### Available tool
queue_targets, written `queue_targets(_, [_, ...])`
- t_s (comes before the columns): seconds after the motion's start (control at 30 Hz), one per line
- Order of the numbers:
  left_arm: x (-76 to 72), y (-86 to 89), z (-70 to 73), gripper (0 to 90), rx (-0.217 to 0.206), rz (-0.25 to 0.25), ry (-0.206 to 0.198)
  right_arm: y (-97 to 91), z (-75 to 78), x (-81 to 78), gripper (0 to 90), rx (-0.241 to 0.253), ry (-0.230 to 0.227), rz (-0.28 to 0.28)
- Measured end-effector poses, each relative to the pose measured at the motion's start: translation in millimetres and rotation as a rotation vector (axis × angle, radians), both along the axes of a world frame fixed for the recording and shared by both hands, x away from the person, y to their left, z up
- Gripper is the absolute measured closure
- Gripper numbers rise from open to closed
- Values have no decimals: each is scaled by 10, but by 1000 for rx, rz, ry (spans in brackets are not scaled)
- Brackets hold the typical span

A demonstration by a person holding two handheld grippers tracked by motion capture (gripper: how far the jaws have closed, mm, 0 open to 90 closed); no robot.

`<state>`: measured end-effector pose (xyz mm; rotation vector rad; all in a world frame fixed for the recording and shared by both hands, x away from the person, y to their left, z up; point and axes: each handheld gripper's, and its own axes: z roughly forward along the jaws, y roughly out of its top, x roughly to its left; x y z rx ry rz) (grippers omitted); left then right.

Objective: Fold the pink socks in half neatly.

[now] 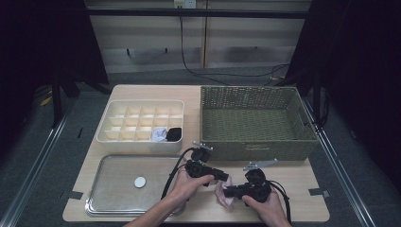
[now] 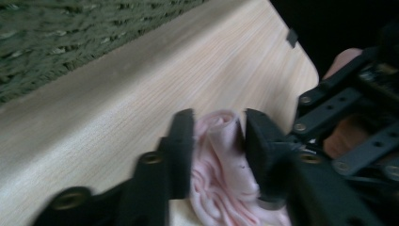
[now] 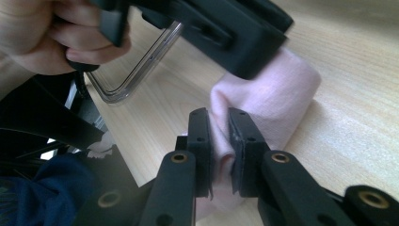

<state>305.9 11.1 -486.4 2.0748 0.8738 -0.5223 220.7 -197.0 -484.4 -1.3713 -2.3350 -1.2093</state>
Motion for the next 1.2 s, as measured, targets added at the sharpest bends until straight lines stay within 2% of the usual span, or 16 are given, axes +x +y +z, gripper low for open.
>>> queue_targets(0.07, [-10,1,-17,833,14,0,-11,-7,6,-7,784,-6,-4,-1])
queue_targets(0.17, [-20,26,-23,847,35,5,-31,-18,31,-22,680,3,10,-3])
queue_targets(0.3, [-41,62,-45,850,37,22,-48,-71,124,-59,638,23,8,-8])
queue_targets(0.4, [-52,103,-67,850,46,29,-57,-166,222,-71,646,65,-14,-28])
queue_targets(0.5, [-76,136,-82,849,33,42,-58,-218,243,-69,691,91,-27,-55])
queue_targets(0.57, [-92,147,-72,849,49,37,-75,-214,215,-63,723,99,-19,-61])
queue_targets(0.7, [-136,139,-61,848,67,47,-119,-123,130,-57,786,71,0,-53])
queue_targets(0.8, [-149,131,-60,848,70,51,-116,-36,102,-65,801,71,-2,-21])
queue_targets(0.87, [-141,136,-68,848,60,48,-107,30,62,-74,792,51,9,7])
queue_targets(0.97, [-147,137,-67,847,66,45,-109,95,-17,-71,797,40,32,26])
queue_targets(1.07, [-131,144,-77,839,58,48,-90,95,-30,-67,810,36,32,28])
queue_targets(1.1, [-122,154,-77,823,59,52,-83,97,-36,-68,815,30,28,28])
queue_targets(1.17, [-118,175,-72,724,58,59,-57,90,-55,-67,832,27,38,22])
queue_targets(1.2, [-121,186,-68,715,53,64,-49,86,-63,-69,832,31,38,13])
